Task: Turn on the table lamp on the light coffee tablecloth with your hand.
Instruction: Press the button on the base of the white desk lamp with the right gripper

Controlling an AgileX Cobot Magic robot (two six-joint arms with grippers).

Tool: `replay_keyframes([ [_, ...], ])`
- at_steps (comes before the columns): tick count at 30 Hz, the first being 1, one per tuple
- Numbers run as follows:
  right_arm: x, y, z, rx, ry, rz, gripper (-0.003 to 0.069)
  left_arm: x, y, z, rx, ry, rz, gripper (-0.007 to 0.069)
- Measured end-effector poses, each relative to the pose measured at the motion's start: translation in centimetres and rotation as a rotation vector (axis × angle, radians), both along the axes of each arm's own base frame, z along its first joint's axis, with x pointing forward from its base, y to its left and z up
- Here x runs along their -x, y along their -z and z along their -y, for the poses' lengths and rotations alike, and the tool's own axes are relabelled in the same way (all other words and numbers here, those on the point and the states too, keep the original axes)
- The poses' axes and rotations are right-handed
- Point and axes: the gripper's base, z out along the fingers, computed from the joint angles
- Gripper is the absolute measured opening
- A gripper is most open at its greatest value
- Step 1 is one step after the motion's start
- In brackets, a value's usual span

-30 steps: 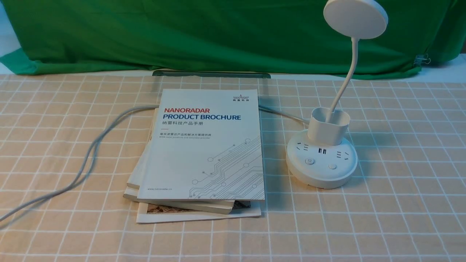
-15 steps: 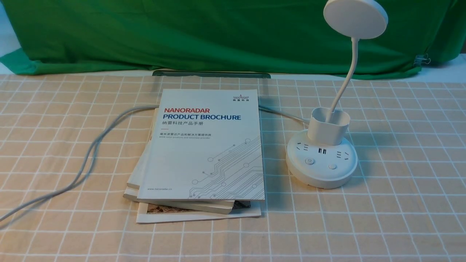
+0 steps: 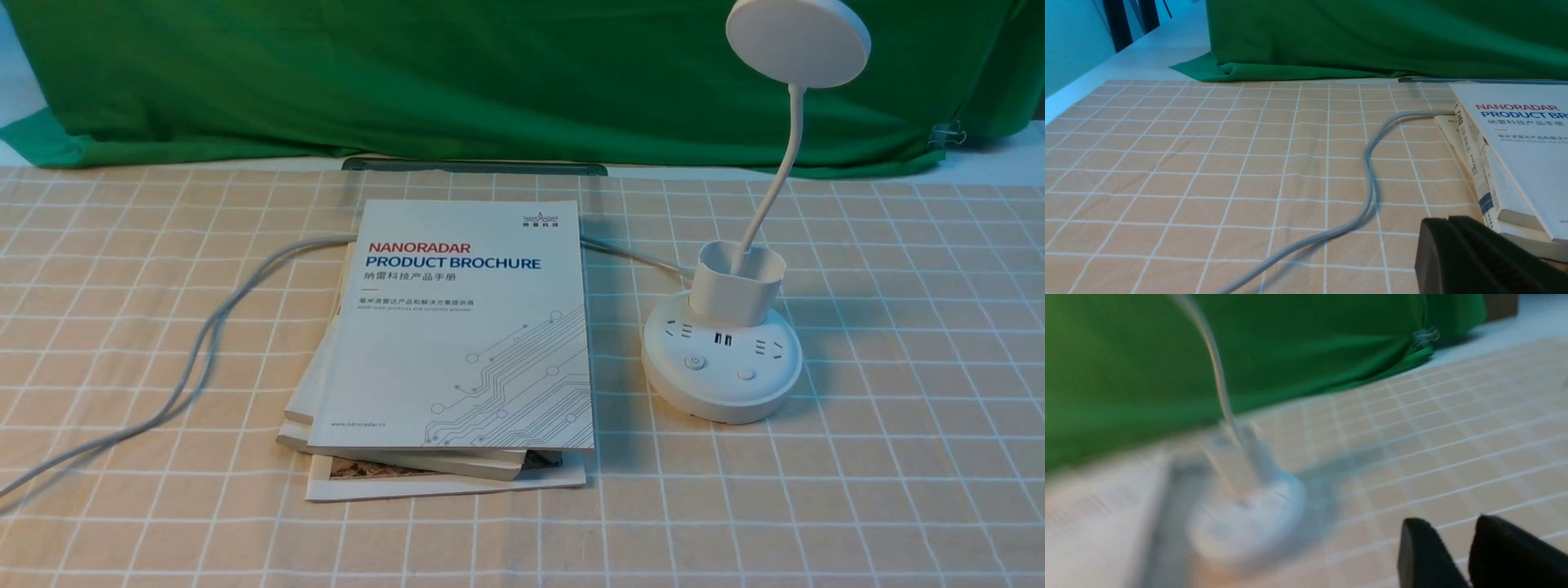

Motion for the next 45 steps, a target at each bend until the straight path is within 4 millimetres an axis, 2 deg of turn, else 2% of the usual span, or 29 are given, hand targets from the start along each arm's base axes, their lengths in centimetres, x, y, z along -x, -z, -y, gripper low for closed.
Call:
replay_keyframes([
  [2,0.0,-0.3,0.0,-0.234,0.009,0.026,0.0238,0.0,0.0,0.0,0.000,0.000,0.000,0.0021],
  [4,0.0,-0.7,0.0,-0.357,0.013,0.057,0.0238,0.0,0.0,0.0,0.000,0.000,0.000,0.0021],
  [9,0.0,-1.1,0.1,-0.406,0.013,0.100,0.0238,0.0,0.0,0.0,0.000,0.000,0.000,0.0021],
  [15,0.0,-1.3,0.1,-0.355,0.013,0.126,0.0238,0.0,0.0,0.0,0.000,0.000,0.000,0.0021],
  [19,0.1,-2.1,0.1,-0.225,0.006,0.158,0.0220,0.0,0.0,0.0,0.000,0.000,0.000,0.0021],
  [21,0.1,-3.1,0.0,-0.148,-0.006,0.142,0.0189,0.0,0.0,0.0,0.000,0.000,0.000,0.0021],
  [23,0.0,-6.7,-0.3,0.065,-0.046,0.122,0.0078,0.0,0.0,0.0,0.000,0.000,0.000,0.0021],
  [24,-0.2,-8.4,-0.4,0.152,-0.061,0.112,0.0052,0.0,0.0,0.0,0.000,0.000,0.000,0.0021],
  [25,-0.4,-8.3,-0.4,0.152,-0.063,0.101,0.0052,0.0,0.0,0.0,0.000,0.000,0.000,0.0021],
  [27,-1.6,-13.4,-0.8,0.388,-0.116,0.052,0.0030,0.0,0.0,0.0,0.000,0.000,0.000,0.0021],
  [32,-5.2,-18.1,-1.5,0.616,-0.242,-0.129,0.0029,0.0,0.0,0.0,0.000,0.000,0.000,0.0021],
  [36,-8.7,-18.4,-2.6,0.683,-0.388,-0.306,0.0029,0.0,0.0,0.0,0.000,0.000,0.000,0.0021],
  [45,-14.5,-15.8,-7.8,0.851,-0.714,-0.579,0.0029,0.0,0.0,0.0,0.000,0.000,0.000,0.0021],
])
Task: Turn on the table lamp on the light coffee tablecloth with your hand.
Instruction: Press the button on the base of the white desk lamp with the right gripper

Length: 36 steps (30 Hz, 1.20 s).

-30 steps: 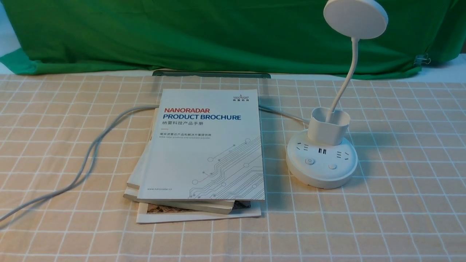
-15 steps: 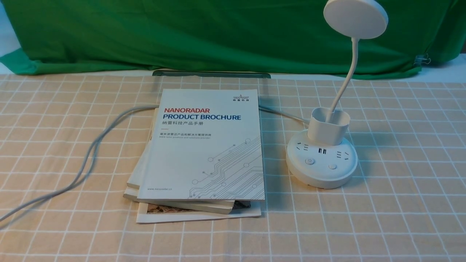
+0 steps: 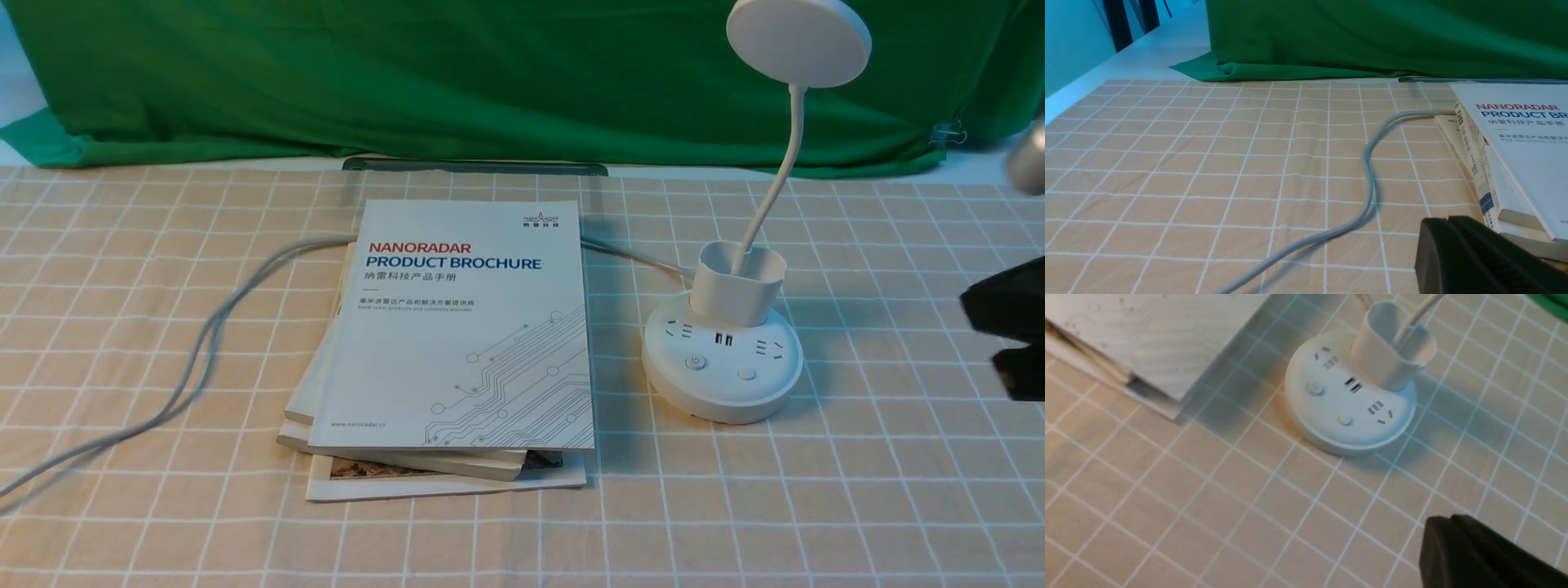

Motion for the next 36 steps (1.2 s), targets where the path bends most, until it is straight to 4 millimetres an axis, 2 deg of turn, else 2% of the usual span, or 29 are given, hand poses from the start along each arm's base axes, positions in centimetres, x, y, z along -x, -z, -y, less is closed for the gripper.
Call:
replay_keyframes([
  [4,-3.0,2.1,-1.6,0.059,-0.020,-0.131,0.0029,0.0,0.0,0.0,0.000,0.000,0.000,0.0021],
  [11,-8.4,8.7,-3.9,0.124,-0.015,-0.287,0.0029,0.0,0.0,0.0,0.000,0.000,0.000,0.0021],
  [17,-11.3,12.1,-5.1,0.117,0.001,-0.280,0.0029,0.0,0.0,0.0,0.000,0.000,0.000,0.0021],
  [21,-12.6,14.1,-5.6,0.113,0.006,-0.267,0.0029,0.0,0.0,0.0,0.000,0.000,0.000,0.0021],
  [28,-13.8,16.3,-5.4,0.116,0.025,-0.273,0.0029,0.0,0.0,0.0,0.000,0.000,0.000,0.0021],
  [36,-14.6,16.3,-5.5,0.094,0.033,-0.216,0.0029,0.0,0.0,0.0,0.000,0.000,0.000,0.0021],
])
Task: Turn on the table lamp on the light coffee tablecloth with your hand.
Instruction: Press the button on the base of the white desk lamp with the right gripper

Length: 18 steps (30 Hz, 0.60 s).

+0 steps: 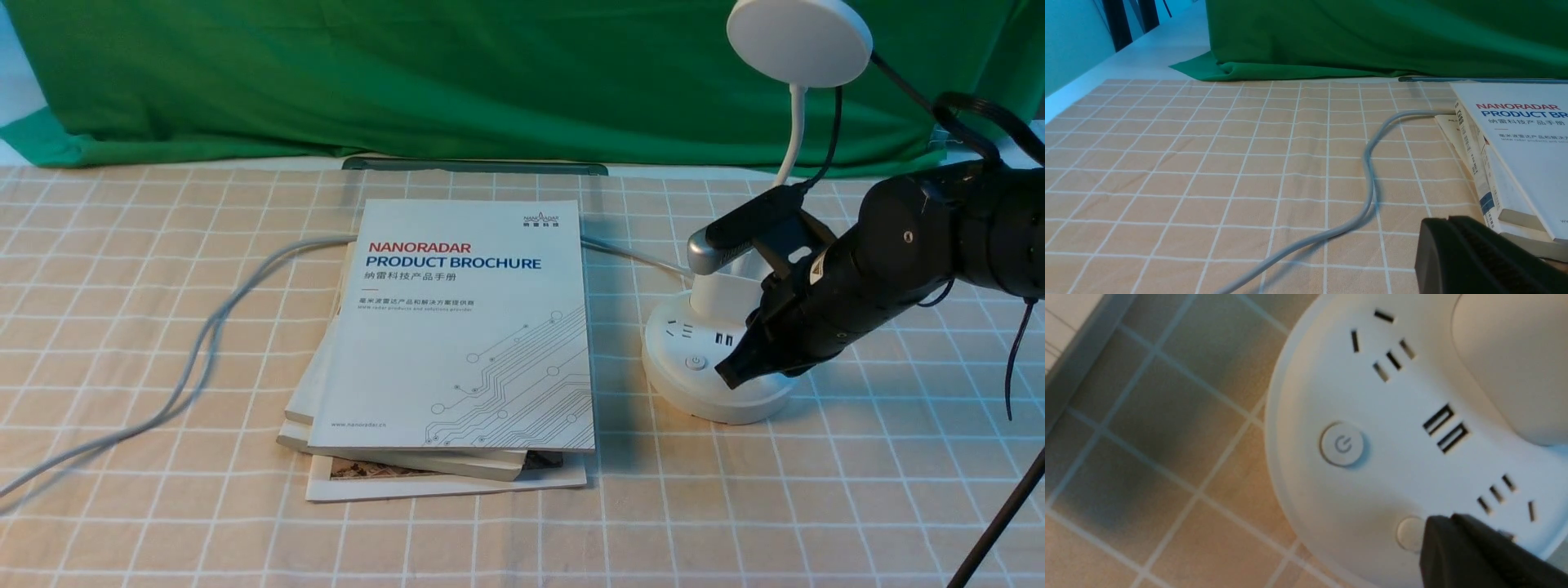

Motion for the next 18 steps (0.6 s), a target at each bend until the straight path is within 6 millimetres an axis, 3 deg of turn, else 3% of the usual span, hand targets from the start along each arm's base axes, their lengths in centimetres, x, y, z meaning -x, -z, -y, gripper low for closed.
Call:
replay_keyframes([
  [7,-0.1,-0.1,0.0,-0.005,0.001,0.012,0.0029,0.0,0.0,0.0,0.000,0.000,0.000,0.0021],
  [18,-0.5,1.4,-0.2,0.009,0.001,-0.023,0.0030,0.0,0.0,0.0,0.000,0.000,0.000,0.0021],
])
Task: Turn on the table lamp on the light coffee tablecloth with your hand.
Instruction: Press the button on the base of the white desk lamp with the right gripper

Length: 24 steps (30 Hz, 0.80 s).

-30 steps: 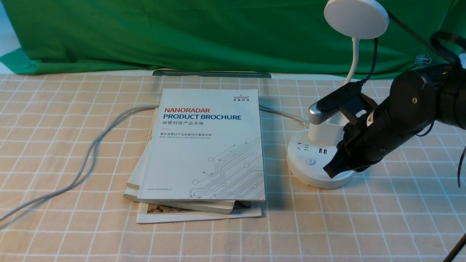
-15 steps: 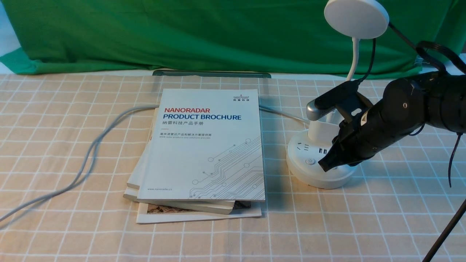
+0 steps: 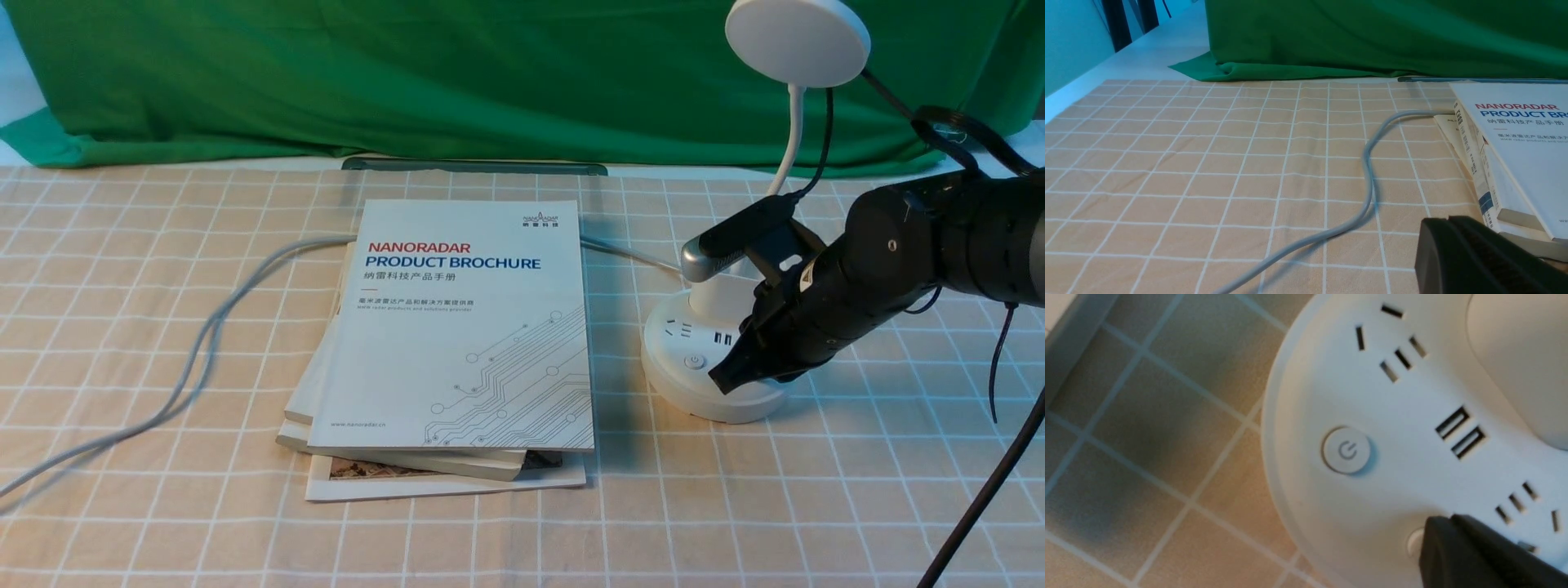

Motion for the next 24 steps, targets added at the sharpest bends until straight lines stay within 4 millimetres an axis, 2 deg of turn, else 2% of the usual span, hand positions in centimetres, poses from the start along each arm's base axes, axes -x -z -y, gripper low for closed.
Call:
replay_keyframes([
  [10,-0.2,0.4,-0.1,0.005,-0.001,-0.012,0.0030,0.0,0.0,0.0,0.000,0.000,0.000,0.0021],
  [16,0.0,-0.4,0.0,0.001,-0.001,-0.004,0.0030,0.0,0.0,0.0,0.000,0.000,0.000,0.0021],
  [19,0.8,-1.9,0.2,-0.008,0.007,0.005,0.0030,0.0,0.0,0.0,0.000,0.000,0.000,0.0021],
  [21,2.0,-5.6,0.7,-0.046,0.024,0.073,0.0031,0.0,0.0,0.0,0.000,0.000,0.000,0.0021],
  [22,2.2,-5.8,0.7,-0.050,0.027,0.079,0.0031,0.0,0.0,0.0,0.000,0.000,0.000,0.0021],
  [24,4.1,-9.3,1.5,-0.100,0.046,0.170,0.0034,0.0,0.0,0.0,0.000,0.000,0.000,0.0021],
])
